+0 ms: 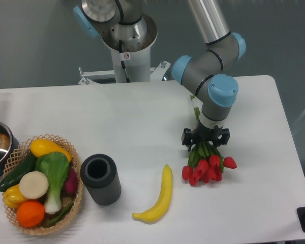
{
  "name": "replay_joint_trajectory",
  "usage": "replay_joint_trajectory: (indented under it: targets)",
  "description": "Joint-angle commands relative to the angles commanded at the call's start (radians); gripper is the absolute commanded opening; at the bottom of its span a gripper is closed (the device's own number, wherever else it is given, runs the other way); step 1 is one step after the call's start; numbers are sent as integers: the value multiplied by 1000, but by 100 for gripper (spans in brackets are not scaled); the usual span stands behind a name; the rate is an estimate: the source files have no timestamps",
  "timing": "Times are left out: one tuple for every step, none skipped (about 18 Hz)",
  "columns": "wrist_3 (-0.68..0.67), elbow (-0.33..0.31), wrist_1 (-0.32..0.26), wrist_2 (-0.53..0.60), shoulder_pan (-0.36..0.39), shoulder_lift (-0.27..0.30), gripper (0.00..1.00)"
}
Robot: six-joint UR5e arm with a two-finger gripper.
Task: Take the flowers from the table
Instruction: 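Lower the gripper around the tulip stems and close it, then lift the gripped tulip bouquet up off the table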
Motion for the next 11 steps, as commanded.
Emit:
replay_joint_trajectory:
  targets:
    - [0,0,0,0,0,0,64]
    - [-2,3,0,0,-2,0,61]
    - [-3,5,0,0,-3,0,58]
    - [-5,5,-2,0,-3,0,54]
    - [-5,5,-2,0,-3,0,49]
    - [-2,5,-2,0,-3,0,48]
    - [-3,6,-2,0,-3,0,46]
    - [-2,9,-2,-2,-3,0,46]
    - [-2,11,-3,-2,-3,2,44]
    - [2,11,-3,-2,-2,5,43]
    - [3,12,-3,-3,0,8,40]
